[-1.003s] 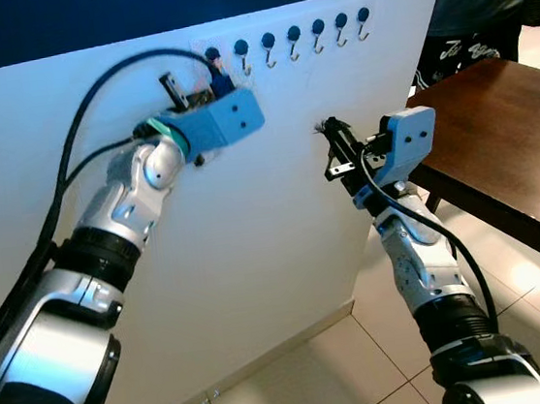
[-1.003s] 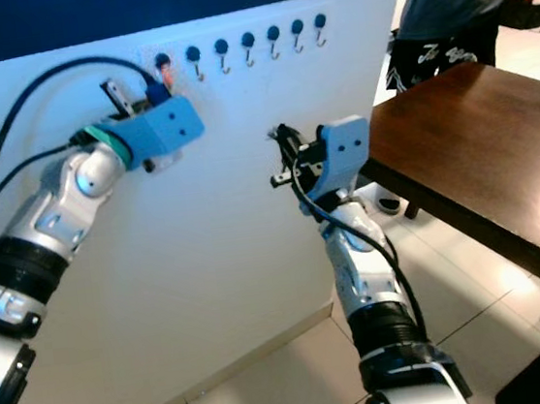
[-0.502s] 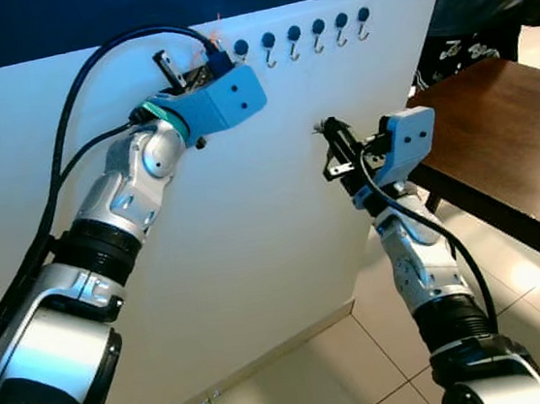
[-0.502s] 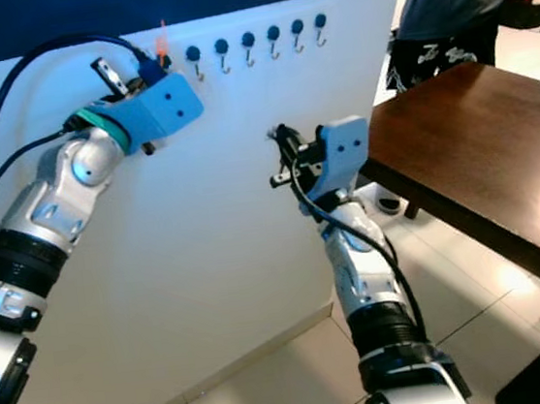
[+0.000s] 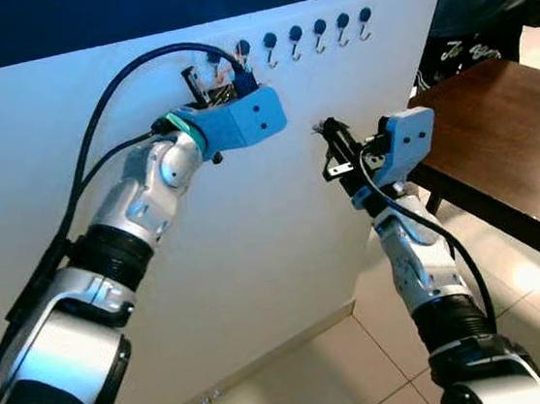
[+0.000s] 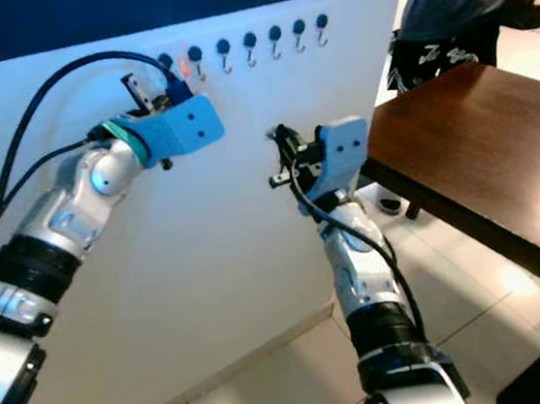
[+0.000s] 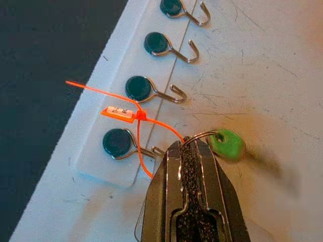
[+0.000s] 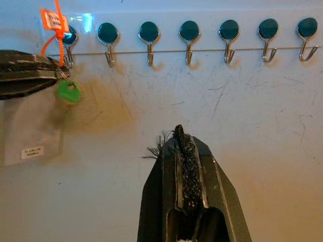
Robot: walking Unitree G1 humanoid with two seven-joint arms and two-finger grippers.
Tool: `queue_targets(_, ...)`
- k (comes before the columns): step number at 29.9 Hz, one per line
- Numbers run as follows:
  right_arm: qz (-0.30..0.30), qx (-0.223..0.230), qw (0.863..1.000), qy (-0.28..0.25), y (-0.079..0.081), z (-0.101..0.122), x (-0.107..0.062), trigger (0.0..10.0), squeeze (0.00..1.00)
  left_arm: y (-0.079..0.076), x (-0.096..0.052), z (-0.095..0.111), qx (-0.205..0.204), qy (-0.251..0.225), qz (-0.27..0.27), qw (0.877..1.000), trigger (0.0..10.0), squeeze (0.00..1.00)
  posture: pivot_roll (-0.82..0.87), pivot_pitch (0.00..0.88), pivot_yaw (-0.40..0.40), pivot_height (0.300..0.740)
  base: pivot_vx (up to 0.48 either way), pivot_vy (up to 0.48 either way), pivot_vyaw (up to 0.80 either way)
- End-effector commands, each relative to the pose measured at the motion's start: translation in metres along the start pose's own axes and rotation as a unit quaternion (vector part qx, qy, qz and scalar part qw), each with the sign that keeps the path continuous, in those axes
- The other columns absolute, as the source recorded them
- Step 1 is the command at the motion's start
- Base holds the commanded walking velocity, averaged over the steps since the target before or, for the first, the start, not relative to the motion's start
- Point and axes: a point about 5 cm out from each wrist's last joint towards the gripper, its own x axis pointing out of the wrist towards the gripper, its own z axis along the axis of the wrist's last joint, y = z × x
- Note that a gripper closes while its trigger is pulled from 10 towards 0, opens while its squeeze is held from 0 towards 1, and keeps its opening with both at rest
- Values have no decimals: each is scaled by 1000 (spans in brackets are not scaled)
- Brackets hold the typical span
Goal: Hang keys on a hook
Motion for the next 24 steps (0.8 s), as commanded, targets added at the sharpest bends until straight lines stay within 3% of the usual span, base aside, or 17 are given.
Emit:
queue_targets(1, -2, 5, 1000, 2, 0, -2, -1, 10000, 0, 6, 2, -1, 6, 7, 11, 1000, 10000, 0, 66, 0, 91, 740, 0, 0, 0)
queue_targets(12, -3, 7, 1000, 3, 0, -2, -2, 10000, 0, 8, 5, -9, 13, 24, 6, 1000, 10000, 0, 69, 0, 92, 740, 0, 0, 0)
queue_targets(24, -3, 7, 1000, 2, 1, -2, -1, 10000, 0, -2, 9, -4, 32, 12, -54, 998, 10000, 0, 65, 0, 93, 740, 0, 0, 0)
